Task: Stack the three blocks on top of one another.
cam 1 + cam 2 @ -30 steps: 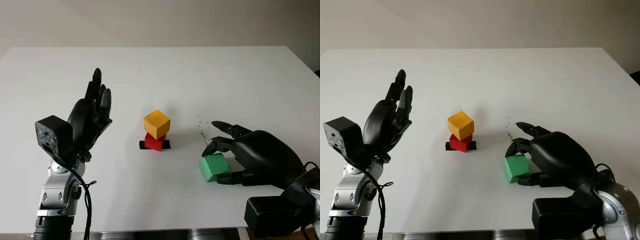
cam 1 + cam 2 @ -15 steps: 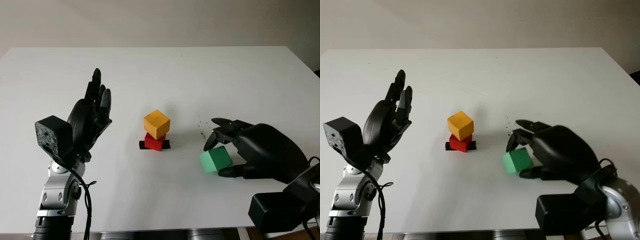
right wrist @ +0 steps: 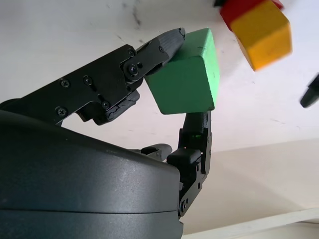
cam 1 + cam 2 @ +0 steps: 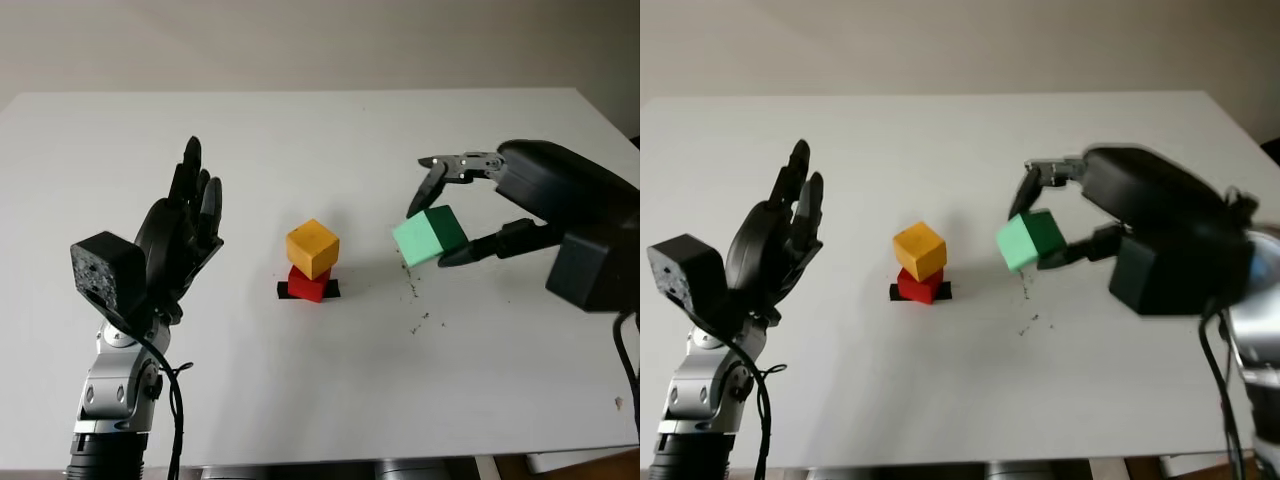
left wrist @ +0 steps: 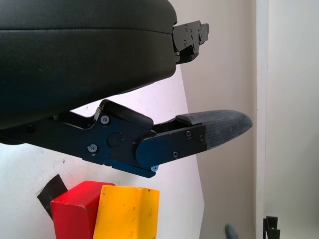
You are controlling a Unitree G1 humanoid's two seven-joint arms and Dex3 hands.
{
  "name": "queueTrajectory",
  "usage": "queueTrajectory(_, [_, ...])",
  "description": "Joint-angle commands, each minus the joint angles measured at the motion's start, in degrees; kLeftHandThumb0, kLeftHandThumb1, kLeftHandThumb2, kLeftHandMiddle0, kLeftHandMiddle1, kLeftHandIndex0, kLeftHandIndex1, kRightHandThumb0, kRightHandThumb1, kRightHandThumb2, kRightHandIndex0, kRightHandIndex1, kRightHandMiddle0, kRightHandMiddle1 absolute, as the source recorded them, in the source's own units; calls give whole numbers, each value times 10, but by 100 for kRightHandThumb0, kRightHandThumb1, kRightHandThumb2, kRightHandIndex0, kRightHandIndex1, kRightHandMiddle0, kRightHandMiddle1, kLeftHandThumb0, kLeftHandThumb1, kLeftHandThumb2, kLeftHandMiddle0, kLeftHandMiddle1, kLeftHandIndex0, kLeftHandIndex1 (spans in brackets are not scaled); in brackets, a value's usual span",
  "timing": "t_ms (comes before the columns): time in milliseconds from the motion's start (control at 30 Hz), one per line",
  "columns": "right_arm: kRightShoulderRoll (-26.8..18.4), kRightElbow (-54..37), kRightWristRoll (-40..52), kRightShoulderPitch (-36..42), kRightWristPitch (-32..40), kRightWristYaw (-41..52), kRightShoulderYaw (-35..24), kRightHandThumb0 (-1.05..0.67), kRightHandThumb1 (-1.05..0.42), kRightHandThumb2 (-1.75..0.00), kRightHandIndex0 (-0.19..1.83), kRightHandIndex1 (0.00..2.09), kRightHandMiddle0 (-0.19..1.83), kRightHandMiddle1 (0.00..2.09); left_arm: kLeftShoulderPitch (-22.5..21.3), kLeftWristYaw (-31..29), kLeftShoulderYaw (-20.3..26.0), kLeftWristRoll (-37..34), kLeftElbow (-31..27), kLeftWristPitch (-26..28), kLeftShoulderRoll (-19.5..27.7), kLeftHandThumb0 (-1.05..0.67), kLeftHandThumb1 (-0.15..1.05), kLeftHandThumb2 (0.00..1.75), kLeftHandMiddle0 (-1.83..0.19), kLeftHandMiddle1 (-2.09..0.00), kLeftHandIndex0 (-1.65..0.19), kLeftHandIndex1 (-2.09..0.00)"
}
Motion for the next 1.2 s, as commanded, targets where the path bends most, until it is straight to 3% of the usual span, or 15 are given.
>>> queueTrajectory(0, [5, 28, 8, -57, -14, 10, 18, -39, -84, -5, 39, 6, 61, 128, -4, 3, -1, 3, -6, -3, -1, -76, 105, 65, 19, 0, 19, 0])
queueTrajectory(167, [26, 114, 6, -164, -64, 34, 64, -43, -84, -5, 41, 7, 61, 135, -2, 6, -1, 2, -12, 5, -1, -76, 105, 67, 19, 0, 19, 0])
queueTrajectory(433, [73, 182, -12, -264, -77, 67, 125, -43, -86, -6, 41, 7, 51, 148, -2, 6, 3, -3, -13, 11, -1, -77, 105, 69, 19, 0, 19, 0])
queueTrajectory(667, [104, 255, -35, -320, -128, 79, 162, -48, -87, -5, 42, 7, 49, 151, -3, 9, 1, -1, -8, 4, -5, -76, 105, 71, 19, 0, 19, 0])
queueTrajectory(1167, [138, 307, -92, -361, -130, 111, 211, -42, -88, -6, 38, 4, 46, 161, -1, 30, -6, 7, -13, -5, -25, -76, 105, 71, 19, 0, 19, 0])
